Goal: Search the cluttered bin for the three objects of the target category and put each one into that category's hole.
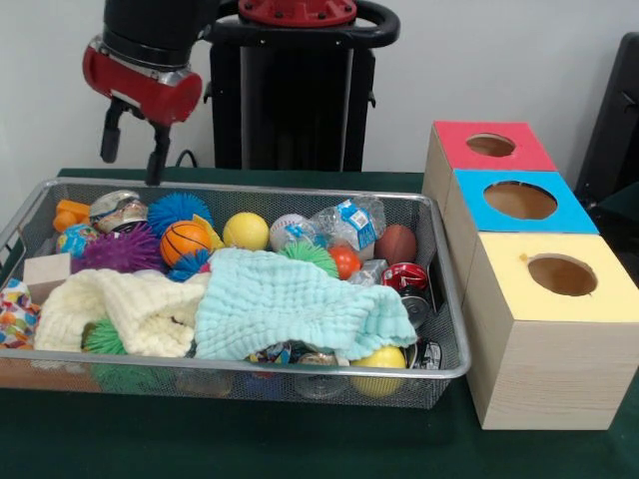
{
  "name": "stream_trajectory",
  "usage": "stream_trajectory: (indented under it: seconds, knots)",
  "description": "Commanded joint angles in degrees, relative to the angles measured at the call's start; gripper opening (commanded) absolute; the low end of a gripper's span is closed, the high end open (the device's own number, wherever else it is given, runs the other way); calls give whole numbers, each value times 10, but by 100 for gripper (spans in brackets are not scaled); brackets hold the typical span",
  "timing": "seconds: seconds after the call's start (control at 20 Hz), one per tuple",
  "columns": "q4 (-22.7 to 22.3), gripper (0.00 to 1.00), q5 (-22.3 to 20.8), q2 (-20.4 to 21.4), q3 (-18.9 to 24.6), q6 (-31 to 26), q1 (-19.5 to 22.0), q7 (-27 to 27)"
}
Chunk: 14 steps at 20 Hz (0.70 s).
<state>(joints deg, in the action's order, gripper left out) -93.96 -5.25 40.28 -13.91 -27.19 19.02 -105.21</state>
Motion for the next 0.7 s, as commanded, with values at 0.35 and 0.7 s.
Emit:
stream_trajectory:
  seconds: [0.35,0.7]
  knots:
    - [-62,100,-107,11,119,28,29,58]
    - [-75,100,-122,-1,175,55,86,61]
